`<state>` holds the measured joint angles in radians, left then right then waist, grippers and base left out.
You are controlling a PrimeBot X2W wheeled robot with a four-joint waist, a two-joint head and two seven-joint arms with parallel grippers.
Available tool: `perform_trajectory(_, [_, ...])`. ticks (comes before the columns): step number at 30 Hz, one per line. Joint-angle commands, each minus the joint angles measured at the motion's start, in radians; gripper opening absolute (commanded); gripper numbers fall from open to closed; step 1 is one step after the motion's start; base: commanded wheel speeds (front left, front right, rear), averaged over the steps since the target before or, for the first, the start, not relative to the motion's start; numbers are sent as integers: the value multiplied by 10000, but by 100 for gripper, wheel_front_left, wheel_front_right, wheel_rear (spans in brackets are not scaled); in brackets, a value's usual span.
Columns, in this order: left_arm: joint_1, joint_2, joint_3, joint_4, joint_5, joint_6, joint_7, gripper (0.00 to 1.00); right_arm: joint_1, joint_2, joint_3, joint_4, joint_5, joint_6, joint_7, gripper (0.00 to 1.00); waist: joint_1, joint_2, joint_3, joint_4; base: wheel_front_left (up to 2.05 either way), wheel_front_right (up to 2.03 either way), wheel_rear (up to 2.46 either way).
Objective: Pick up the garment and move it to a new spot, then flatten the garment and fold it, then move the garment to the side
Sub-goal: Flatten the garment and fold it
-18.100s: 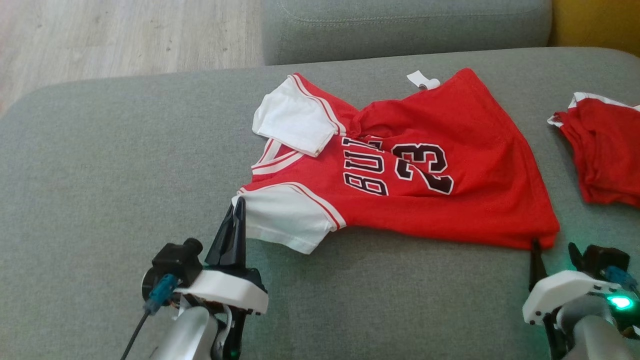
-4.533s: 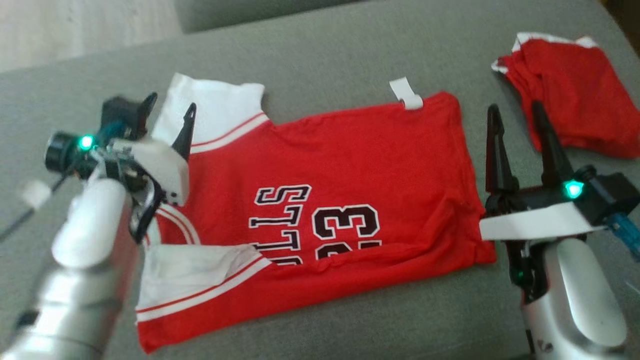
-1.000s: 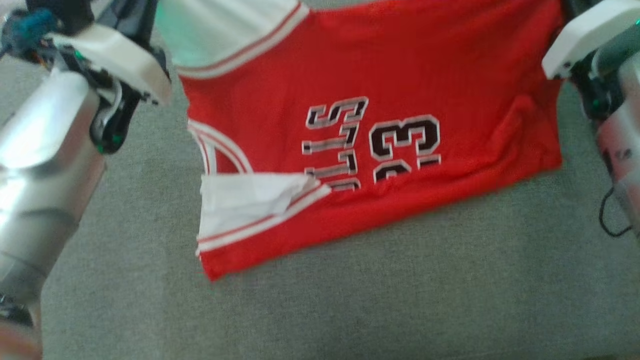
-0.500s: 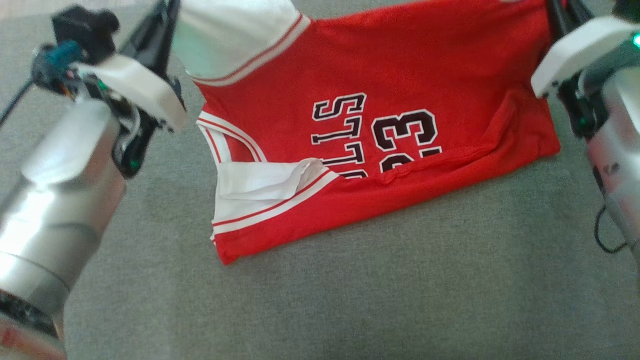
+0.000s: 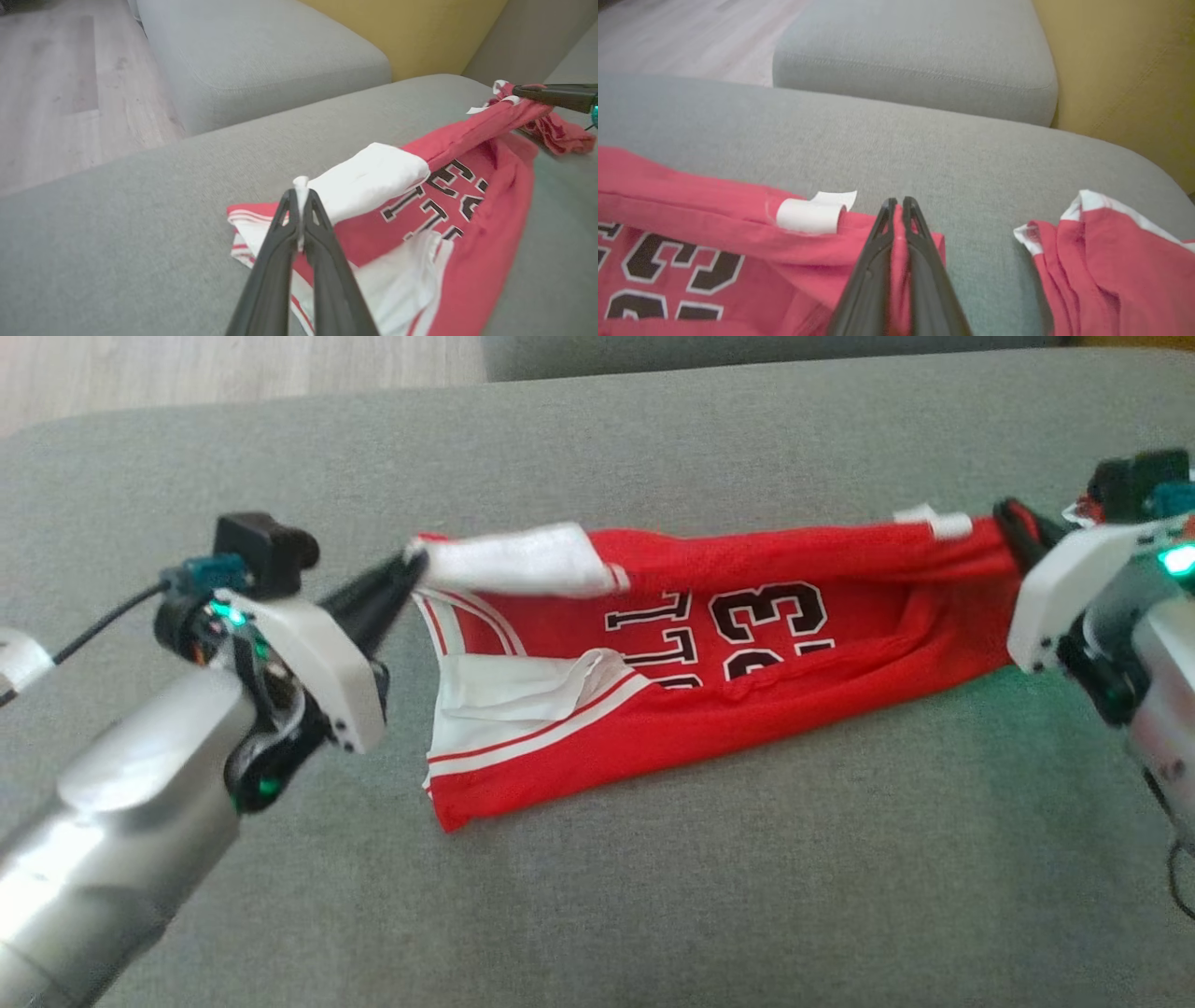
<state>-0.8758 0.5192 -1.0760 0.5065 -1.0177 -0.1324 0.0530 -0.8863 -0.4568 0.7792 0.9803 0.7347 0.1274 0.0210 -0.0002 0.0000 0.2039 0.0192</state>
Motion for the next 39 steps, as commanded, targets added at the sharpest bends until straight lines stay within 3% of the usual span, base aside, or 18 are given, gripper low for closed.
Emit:
perform_trajectory(1, [-321,522,341,-405,-167,19,159,0,98,-277,172,-273,117,33,42,0,2,0,-52,58,0,0,0])
perform_trajectory(10, [492,1790,-215,-2798,-1358,125,2491,0,493,-1365,1794,-632,739,33,904,0,2,0,-236,158,0,0,0])
perform_trajectory(16, [818,2362,-496,-3766,-2061,170,3673,0,415,-1566,2471,-648,1042,33,1290,0,2,0,-309,53,0,0,0])
perform_trajectory(26, [1048,2629,-755,-4439,-2357,361,4340,0,341,-1606,3254,-608,1643,33,1608,0,2,0,-280,-81,0,0,0])
perform_trajectory(27, [1051,2614,-804,-4410,-2196,385,4273,37,336,-1594,3278,-538,1731,33,1665,0,2,0,-282,-96,0,0,0])
perform_trajectory(28, [1081,2586,-859,-4356,-2056,417,4202,100,314,-1579,3299,-498,1779,33,1622,81,2,0,-289,-112,0,0,0])
perform_trajectory(29, [1129,2540,-900,-4299,-1963,446,4121,100,322,-1547,3272,-395,1896,33,1653,100,2,0,-298,-129,0,0,0])
perform_trajectory(33, [1325,2250,-675,-4008,-1829,698,3299,100,283,-1417,3145,-305,2305,33,1452,100,2,0,-397,-188,0,0,0])
perform_trajectory(39, [1409,1685,274,-3375,-1363,1378,891,100,103,-1152,2511,-308,2904,33,296,100,2,0,-674,-225,0,0,0])
